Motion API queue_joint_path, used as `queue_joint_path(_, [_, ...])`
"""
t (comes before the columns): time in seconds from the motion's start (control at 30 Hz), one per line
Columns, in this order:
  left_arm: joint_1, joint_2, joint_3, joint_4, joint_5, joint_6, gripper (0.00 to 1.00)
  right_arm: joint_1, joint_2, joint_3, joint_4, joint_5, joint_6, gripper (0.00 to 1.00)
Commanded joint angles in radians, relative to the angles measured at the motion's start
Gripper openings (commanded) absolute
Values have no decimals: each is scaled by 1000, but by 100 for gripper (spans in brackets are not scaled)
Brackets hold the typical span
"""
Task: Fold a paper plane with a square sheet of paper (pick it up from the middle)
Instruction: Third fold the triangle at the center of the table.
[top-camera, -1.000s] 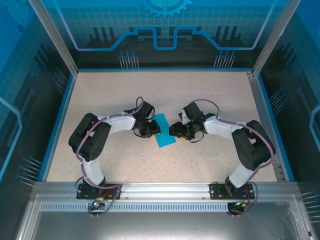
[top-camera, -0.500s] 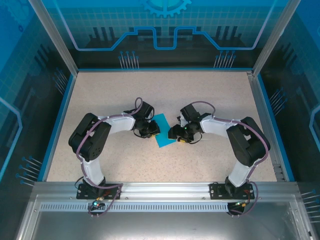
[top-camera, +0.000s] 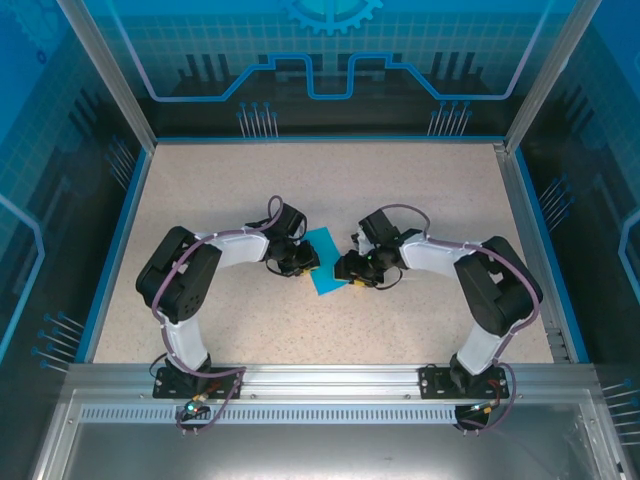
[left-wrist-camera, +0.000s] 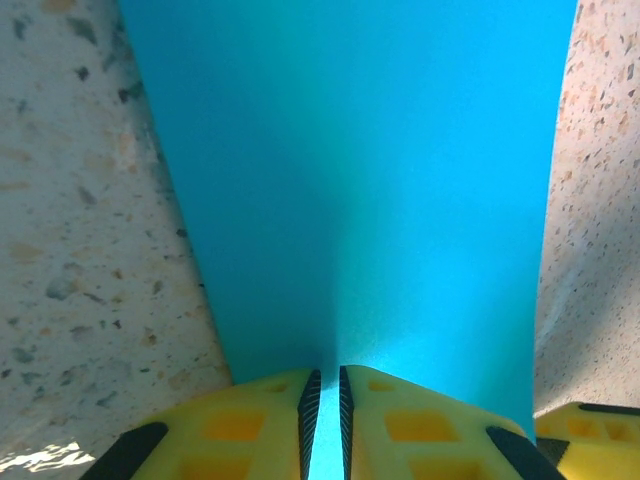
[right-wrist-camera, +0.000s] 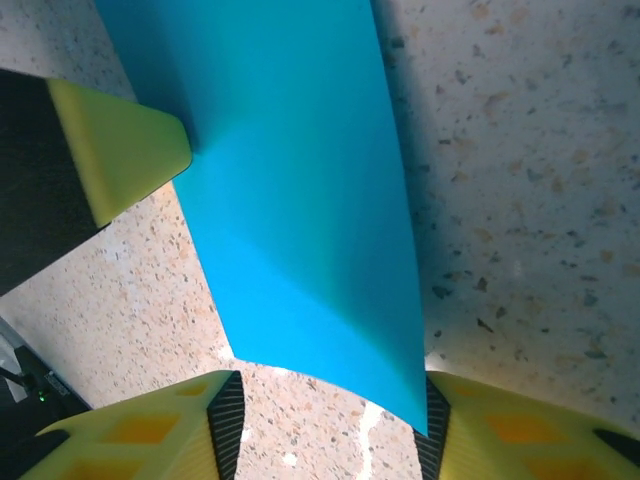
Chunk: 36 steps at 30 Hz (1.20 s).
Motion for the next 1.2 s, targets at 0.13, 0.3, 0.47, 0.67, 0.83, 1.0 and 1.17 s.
queue_joint_path(0.13, [8, 22, -34, -55, -24, -2, 19, 10, -55, -18, 35, -2, 53, 31])
queue_joint_path(0.3, [8, -28, 4, -41, 28, 52, 20, 16, -34, 0, 45, 6, 49, 15])
queue_joint_path(0.47, [15, -120, 34, -51, 0, 101, 25, 39, 8, 52, 10, 22, 35, 11])
queue_joint_path(0.67, [80, -100, 15, -35, -10, 103, 23, 56, 40, 92, -26, 45, 24, 11])
queue_joint_path(0.83, [95, -37, 40, -22, -5, 109, 21, 69, 56, 116, -8, 37, 21, 11])
queue_joint_path(1.0, [95, 9, 69, -23, 4, 120, 20, 77, 87, 144, 38, 21, 26, 10])
queue_joint_path(1.17, [95, 29, 82, -52, -4, 135, 19, 83, 131, 177, 86, 7, 37, 10])
